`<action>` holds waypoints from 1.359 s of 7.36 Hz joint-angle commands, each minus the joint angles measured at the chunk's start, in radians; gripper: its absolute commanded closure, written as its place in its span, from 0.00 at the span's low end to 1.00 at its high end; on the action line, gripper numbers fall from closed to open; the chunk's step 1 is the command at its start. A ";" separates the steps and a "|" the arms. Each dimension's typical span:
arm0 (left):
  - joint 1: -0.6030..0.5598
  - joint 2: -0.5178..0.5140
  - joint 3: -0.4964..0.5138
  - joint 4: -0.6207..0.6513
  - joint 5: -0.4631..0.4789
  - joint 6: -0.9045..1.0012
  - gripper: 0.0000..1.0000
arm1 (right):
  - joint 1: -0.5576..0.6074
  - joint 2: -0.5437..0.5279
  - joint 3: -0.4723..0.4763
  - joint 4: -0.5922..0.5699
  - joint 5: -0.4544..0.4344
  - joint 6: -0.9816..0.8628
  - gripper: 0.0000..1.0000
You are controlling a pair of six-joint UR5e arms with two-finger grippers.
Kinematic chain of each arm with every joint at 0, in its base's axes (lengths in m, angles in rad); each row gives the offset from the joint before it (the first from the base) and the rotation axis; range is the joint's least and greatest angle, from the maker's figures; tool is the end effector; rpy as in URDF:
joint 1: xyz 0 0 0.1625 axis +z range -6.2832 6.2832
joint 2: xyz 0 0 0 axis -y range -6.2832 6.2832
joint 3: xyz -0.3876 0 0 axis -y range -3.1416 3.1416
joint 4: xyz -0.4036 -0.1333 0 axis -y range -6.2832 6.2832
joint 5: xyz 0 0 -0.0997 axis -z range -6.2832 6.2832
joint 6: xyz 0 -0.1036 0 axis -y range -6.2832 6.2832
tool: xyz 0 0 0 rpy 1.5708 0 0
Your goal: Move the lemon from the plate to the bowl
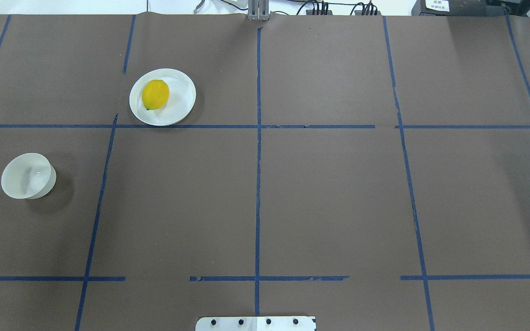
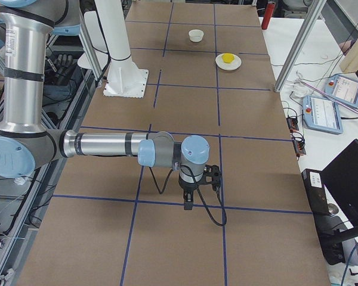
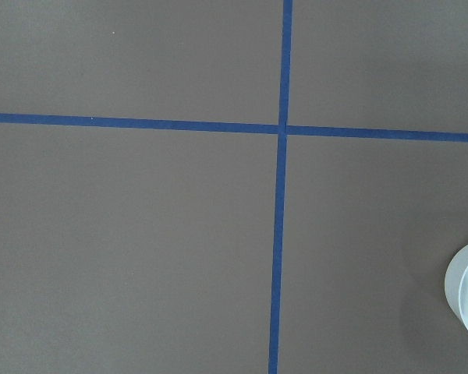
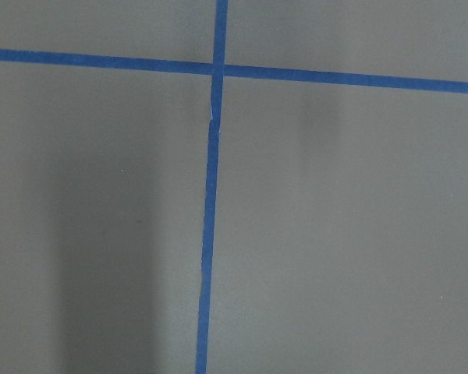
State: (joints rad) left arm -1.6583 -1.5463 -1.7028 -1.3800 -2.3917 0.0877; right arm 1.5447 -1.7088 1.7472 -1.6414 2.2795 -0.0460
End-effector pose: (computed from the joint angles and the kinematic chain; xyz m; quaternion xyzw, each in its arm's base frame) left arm -0.0997 -0.4784 0.5853 -0.0031 0.4005 -0.0165 0.9161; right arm 0.0542 -0.4487 0.6127 -0.0116 -0.3471 -0.0282 0.9373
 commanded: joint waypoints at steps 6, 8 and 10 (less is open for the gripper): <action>0.077 0.034 -0.067 -0.055 -0.088 0.024 0.00 | 0.000 0.000 0.000 0.000 0.000 0.000 0.00; 0.299 0.005 -0.101 -0.213 -0.242 -0.110 0.00 | 0.000 0.000 0.000 0.000 0.000 0.000 0.00; 0.438 -0.159 -0.095 -0.362 -0.210 -0.378 0.00 | 0.000 0.000 0.000 0.000 0.000 0.000 0.00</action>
State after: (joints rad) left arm -1.3141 -1.6135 -1.7994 -1.6466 -2.6121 -0.1573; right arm 1.5447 -1.7088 1.7472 -1.6414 2.2795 -0.0460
